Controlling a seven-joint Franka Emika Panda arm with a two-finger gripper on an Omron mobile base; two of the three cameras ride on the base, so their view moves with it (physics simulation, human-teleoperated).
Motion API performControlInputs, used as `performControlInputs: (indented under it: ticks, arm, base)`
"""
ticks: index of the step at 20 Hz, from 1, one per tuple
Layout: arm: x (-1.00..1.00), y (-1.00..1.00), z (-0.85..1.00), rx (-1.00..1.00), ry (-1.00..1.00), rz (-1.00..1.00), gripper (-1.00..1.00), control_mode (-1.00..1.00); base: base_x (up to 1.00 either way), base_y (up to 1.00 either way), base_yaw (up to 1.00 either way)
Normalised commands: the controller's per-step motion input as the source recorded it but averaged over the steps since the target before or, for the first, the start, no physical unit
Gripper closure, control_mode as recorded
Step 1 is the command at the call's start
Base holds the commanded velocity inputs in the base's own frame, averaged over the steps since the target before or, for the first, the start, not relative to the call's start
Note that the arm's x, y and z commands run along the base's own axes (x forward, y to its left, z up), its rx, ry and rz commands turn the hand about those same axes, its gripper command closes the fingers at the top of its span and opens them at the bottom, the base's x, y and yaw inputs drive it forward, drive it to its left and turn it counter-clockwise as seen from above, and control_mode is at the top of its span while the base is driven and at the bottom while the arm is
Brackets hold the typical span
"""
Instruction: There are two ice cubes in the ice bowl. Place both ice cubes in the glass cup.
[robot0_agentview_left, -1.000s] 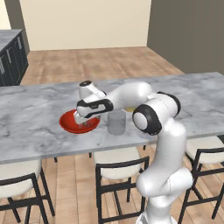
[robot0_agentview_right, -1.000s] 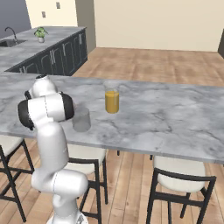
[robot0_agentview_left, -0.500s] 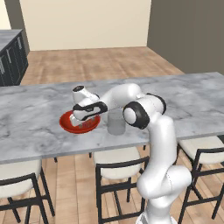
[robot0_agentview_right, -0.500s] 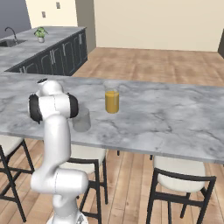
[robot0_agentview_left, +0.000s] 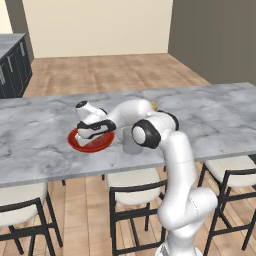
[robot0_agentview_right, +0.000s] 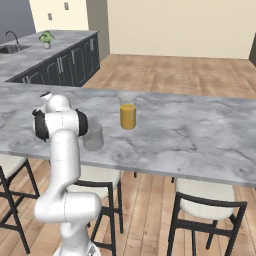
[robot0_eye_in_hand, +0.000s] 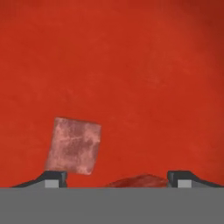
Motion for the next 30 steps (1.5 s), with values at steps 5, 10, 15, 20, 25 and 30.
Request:
performControlInputs:
  ticks: [5,10,15,20,25,30]
  arm:
    - [-0.42,-0.01,-0.40,-0.02,0.00,0.00,-1.00,-1.00]
    - [-0.90,-0.10,-0.32,0.00,-0.01,0.00,1.00,-1.00]
    - [-0.16,-0.04,-0.09,0.00,0.00,0.00,1.00,-1.00]
    - [-0.44,0.00,0.19,0.00,-0.20,0.00,1.00,-1.00]
    - [-0.12,-0.08,0.94,0.00,-0.29,-0.04,1.00,-1.00]
    - [0.00,-0.63,1.00,0.10,-0.13,-0.11,1.00,-1.00]
  base:
    - [0.00,0.00,0.00]
    - [0.00,0.00,0.00]
    - [0.00,0.00,0.00]
    - [0.00,0.00,0.00]
    - [0.00,0.00,0.00]
    - [0.00,0.00,0.00]
